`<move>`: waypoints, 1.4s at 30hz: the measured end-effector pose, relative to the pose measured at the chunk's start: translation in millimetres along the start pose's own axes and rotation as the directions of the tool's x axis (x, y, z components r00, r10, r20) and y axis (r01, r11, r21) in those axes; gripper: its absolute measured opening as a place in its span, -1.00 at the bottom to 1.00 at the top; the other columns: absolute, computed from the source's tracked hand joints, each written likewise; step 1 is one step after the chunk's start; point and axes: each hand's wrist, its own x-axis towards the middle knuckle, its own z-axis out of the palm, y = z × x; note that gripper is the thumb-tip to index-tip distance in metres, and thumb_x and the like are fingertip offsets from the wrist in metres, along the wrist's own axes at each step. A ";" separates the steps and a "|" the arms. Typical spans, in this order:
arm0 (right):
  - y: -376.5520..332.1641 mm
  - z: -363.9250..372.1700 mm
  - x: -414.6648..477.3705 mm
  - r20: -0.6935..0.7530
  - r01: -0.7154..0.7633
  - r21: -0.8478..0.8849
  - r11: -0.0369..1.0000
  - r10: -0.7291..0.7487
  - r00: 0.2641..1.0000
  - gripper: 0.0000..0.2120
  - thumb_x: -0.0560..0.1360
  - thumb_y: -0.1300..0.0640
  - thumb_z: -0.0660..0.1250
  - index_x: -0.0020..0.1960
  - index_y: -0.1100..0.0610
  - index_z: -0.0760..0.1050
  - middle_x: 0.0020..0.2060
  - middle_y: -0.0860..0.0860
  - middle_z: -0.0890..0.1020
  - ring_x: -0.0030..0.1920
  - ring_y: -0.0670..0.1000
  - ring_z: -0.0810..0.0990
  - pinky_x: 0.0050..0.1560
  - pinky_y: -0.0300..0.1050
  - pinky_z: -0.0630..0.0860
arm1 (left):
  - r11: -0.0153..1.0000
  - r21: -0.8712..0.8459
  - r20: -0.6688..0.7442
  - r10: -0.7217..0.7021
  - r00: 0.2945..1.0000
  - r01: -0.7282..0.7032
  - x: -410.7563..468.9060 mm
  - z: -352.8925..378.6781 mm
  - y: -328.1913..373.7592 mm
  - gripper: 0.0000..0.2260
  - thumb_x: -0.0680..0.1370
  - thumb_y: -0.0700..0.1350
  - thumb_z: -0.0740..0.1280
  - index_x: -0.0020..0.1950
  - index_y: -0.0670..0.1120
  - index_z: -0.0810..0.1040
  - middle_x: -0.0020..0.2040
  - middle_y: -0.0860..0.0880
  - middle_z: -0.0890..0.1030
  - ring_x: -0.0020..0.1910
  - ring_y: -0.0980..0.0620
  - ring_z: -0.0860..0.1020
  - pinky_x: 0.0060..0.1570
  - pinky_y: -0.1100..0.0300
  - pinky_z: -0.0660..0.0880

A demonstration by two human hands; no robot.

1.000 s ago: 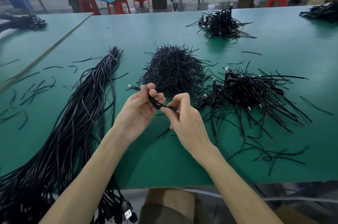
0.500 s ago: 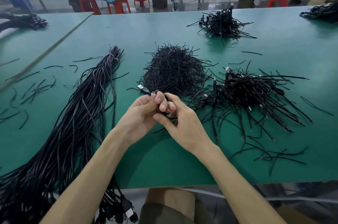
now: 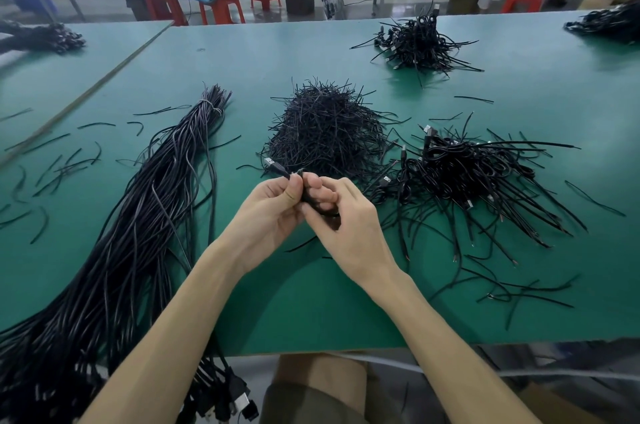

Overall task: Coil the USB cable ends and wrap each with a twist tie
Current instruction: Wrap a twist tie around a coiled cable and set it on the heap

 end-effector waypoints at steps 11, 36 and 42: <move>-5.2 -4.2 -0.4 0.068 -0.054 -0.055 0.997 0.058 0.996 -0.46 0.49 -0.08 0.49 0.39 0.07 0.45 0.14 -0.07 0.55 0.08 -0.14 0.55 0.12 -0.09 0.56 | 0.998 0.044 0.057 -0.051 0.997 0.049 -2.9 -2.4 4.3 -0.74 0.67 -0.05 0.21 -0.07 -0.12 0.61 -0.10 -0.10 0.67 0.08 -0.07 0.65 0.13 0.09 0.58; -2.8 -4.9 3.1 0.013 -0.021 -0.151 0.988 0.023 1.000 -0.44 0.55 -0.10 0.39 0.46 0.13 0.43 -0.02 -0.03 0.35 -0.14 -0.03 0.42 -0.09 0.07 0.57 | 0.963 0.268 -0.230 0.090 0.969 -0.026 1.5 -10.5 -5.4 -0.86 0.54 -0.04 0.45 -0.08 -0.10 0.71 -0.15 -0.08 0.65 -0.19 -0.02 0.56 -0.04 0.05 0.54; 3.0 -4.4 3.7 -0.005 -0.053 -0.090 0.995 0.053 0.999 -0.54 0.55 0.03 0.45 0.41 0.09 0.49 -0.01 -0.06 0.49 -0.03 -0.11 0.52 0.05 -0.10 0.55 | 0.966 0.257 -0.234 0.089 0.968 -0.027 3.0 -11.3 -4.8 -0.92 0.53 -0.09 0.46 -0.05 -0.09 0.68 -0.13 -0.11 0.59 -0.17 -0.03 0.55 -0.08 0.11 0.56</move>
